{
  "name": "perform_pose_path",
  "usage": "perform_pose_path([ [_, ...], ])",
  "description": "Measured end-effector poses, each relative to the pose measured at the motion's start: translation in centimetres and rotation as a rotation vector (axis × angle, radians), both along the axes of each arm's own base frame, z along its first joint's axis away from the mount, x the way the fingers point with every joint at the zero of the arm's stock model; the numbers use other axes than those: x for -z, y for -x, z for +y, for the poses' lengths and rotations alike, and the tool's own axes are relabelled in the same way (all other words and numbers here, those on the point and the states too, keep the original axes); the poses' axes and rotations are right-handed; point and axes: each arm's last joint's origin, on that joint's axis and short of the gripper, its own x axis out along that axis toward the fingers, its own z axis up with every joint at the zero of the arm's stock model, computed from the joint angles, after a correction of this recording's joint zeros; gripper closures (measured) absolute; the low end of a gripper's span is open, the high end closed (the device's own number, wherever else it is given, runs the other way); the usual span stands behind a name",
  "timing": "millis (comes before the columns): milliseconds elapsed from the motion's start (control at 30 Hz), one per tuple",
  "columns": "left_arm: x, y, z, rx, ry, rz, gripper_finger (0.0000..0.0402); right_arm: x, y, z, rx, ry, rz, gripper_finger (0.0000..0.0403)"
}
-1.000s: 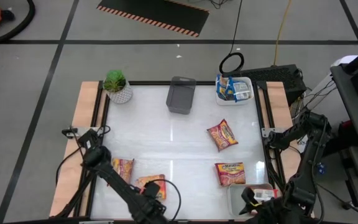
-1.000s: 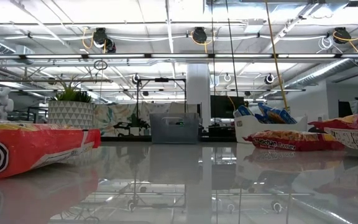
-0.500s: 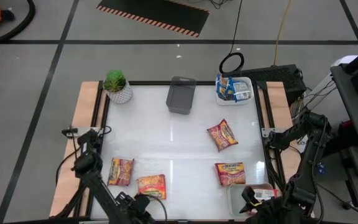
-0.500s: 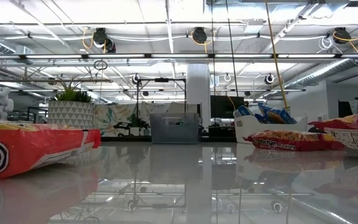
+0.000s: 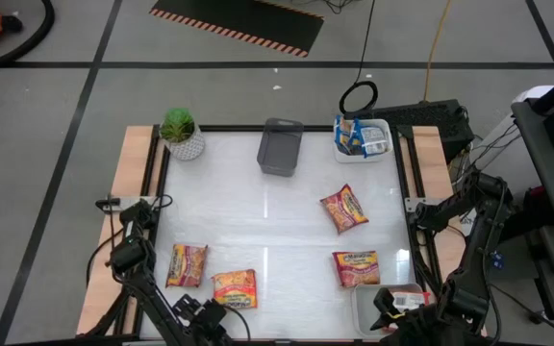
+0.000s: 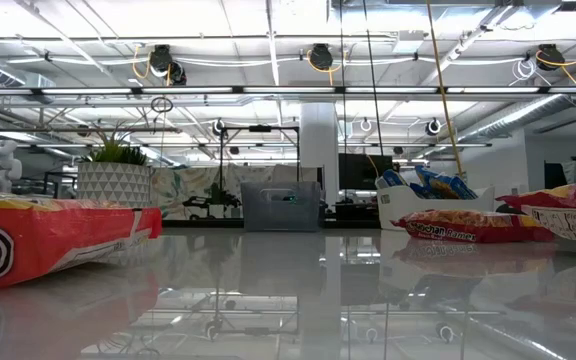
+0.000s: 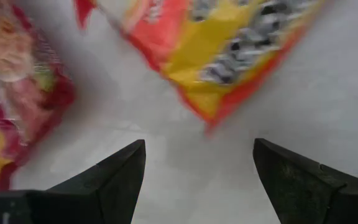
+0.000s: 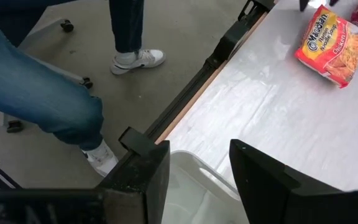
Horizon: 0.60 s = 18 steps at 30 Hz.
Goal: Sort Maruchan noodles
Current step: Put the orange noodle pack into the gray bin
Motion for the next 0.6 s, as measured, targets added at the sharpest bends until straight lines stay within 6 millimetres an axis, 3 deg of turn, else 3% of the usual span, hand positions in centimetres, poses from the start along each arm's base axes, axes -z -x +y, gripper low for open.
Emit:
perform_pose_path([
  [600,1.1,-1.7,2.0,0.04,-0.05,0.015,0.0101,0.0,0.0,0.0,-0.025,0.02,-0.013,0.0243],
])
